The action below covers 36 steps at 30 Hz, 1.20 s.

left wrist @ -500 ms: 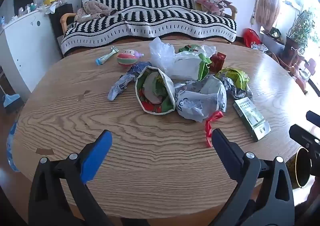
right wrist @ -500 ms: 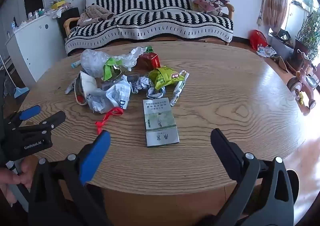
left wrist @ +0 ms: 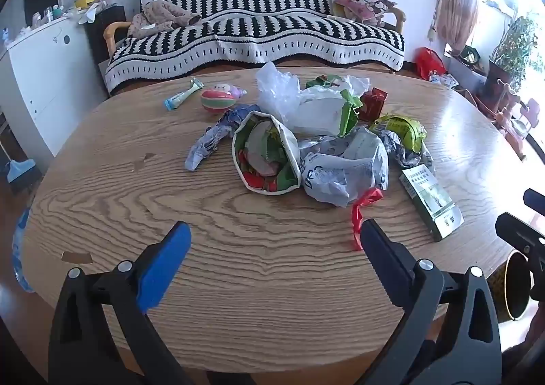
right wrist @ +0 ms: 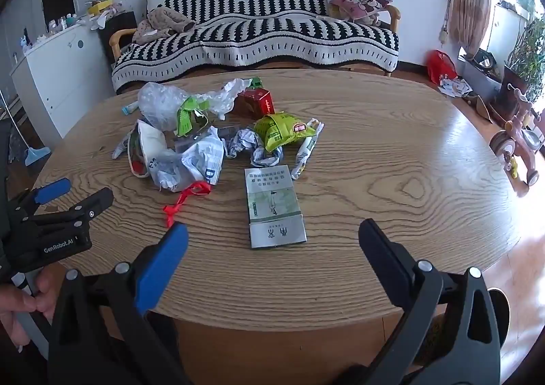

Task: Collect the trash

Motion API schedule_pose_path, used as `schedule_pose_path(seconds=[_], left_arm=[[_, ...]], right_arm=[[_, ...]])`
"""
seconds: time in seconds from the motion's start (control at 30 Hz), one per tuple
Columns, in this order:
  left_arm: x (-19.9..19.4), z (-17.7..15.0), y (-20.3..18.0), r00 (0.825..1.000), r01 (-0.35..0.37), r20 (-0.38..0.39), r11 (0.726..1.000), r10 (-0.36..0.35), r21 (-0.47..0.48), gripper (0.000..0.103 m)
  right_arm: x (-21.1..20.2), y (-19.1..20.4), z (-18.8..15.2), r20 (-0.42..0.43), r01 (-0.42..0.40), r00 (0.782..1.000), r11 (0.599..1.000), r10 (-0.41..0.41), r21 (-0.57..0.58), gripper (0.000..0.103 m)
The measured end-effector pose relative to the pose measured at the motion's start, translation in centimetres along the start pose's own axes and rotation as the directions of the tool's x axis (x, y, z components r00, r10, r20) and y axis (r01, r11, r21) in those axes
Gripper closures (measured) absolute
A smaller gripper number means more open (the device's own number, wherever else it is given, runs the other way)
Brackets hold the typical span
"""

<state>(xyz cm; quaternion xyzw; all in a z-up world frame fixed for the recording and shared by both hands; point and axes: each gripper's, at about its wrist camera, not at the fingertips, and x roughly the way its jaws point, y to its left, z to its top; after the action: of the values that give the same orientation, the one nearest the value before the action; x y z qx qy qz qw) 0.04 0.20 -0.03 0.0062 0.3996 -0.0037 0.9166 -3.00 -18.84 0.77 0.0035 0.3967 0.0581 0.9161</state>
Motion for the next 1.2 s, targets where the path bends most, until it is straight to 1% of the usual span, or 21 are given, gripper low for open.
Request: schedule_pose_path(seconds=[1.2], left_arm=[[0.09, -0.27, 0.17, 1.000, -0.004, -0.006, 1.000, 0.004, 0.004, 0.006]], right_arm=[[-0.45, -0.13, 0.40, 0.003, -0.002, 1.000, 1.000, 0.002, -0.007, 0.006]])
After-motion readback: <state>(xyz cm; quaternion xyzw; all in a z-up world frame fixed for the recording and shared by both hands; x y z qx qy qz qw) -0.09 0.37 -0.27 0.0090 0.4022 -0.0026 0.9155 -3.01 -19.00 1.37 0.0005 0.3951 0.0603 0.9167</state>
